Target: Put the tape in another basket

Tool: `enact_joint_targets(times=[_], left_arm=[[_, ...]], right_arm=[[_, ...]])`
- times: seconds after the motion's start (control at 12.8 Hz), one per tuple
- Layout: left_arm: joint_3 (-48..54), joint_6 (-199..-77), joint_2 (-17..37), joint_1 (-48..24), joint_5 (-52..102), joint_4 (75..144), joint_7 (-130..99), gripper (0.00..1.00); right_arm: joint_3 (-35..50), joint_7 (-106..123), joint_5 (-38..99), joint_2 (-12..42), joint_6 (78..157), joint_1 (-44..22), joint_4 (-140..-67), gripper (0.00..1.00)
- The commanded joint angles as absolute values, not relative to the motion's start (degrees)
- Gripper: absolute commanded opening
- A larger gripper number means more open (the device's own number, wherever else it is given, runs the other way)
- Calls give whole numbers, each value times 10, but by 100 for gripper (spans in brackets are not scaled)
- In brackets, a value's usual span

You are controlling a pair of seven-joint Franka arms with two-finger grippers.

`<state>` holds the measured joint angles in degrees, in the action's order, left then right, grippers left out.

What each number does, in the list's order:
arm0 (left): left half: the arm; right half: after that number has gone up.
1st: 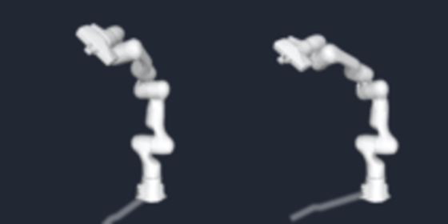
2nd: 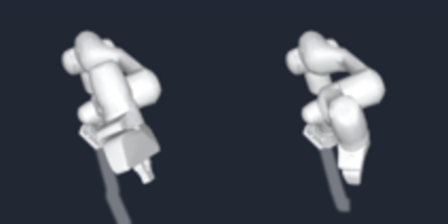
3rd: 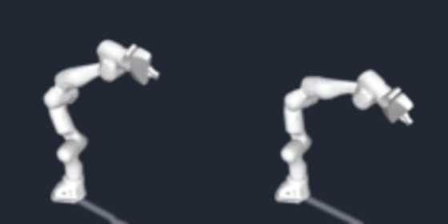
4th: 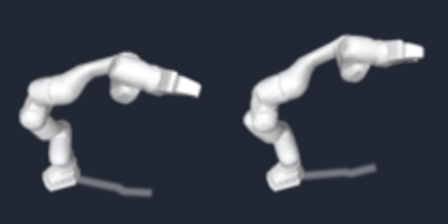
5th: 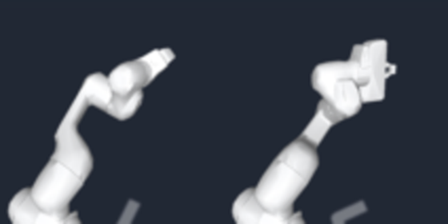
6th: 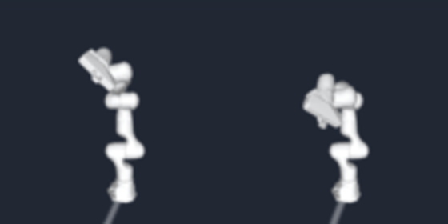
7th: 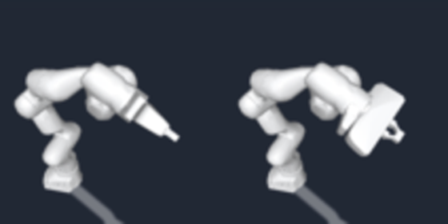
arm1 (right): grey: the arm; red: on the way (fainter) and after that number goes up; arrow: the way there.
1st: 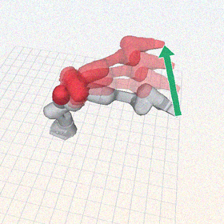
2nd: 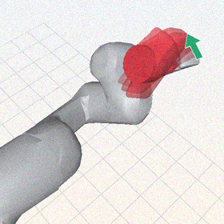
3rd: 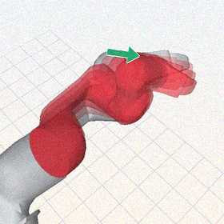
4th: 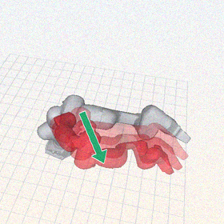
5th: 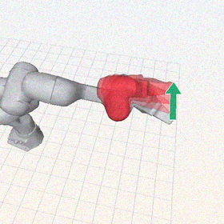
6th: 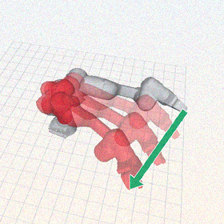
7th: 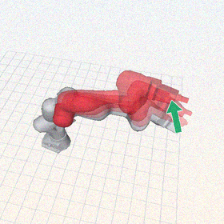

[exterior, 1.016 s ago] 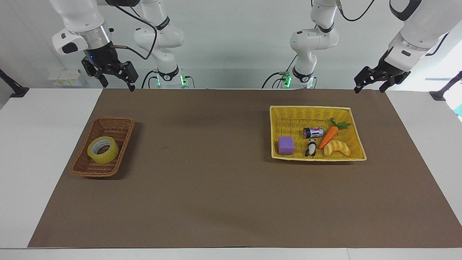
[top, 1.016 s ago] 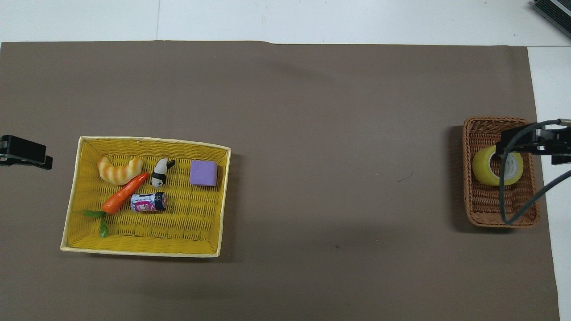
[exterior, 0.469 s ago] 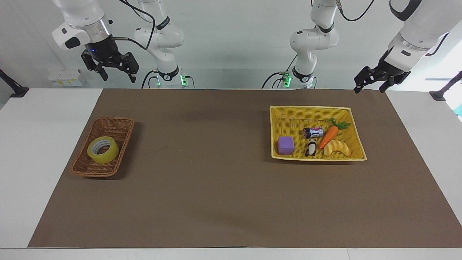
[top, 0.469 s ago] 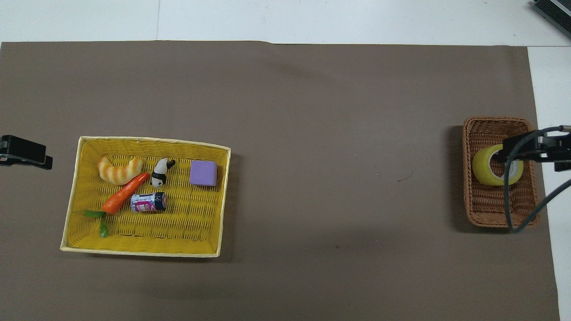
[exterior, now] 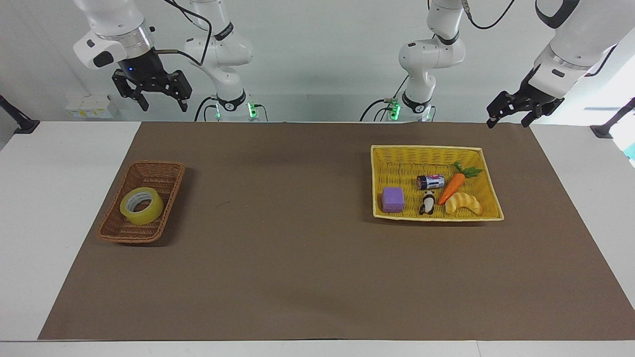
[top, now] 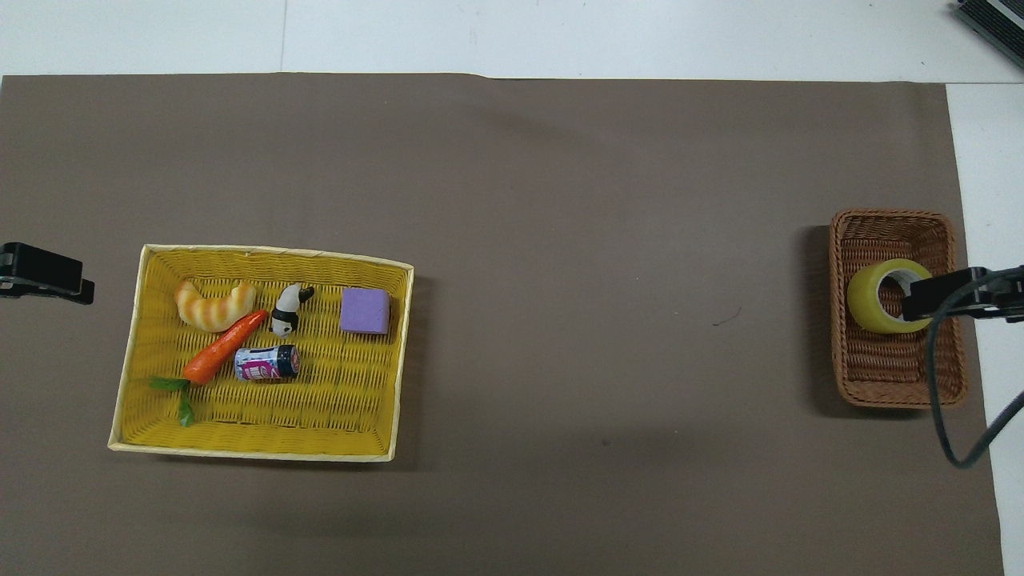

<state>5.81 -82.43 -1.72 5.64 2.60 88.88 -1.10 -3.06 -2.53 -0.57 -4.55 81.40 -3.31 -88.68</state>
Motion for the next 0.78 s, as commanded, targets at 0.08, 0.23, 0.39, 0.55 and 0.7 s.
enact_joint_targets(times=[0.08, 0.23, 0.39, 0.55, 0.7], left_arm=[[59, -821, -32, 62, 33, 904, -4, 100], [59, -821, -32, 62, 33, 904, -4, 100], [59, -821, -32, 62, 33, 904, -4, 100], [59, -821, -32, 62, 33, 904, -4, 100], [59, -821, -32, 62, 33, 904, -4, 100]], right_arm=[[-28, -9, -25, -54, 822, -27, -889, 100], [-25, -9, -32, -54, 818, -31, -882, 100], [-27, -9, -24, -54, 822, -27, -883, 100], [-26, -11, -19, -54, 824, -27, -882, 100], [-27, -11, -19, -55, 811, -27, -882, 100]])
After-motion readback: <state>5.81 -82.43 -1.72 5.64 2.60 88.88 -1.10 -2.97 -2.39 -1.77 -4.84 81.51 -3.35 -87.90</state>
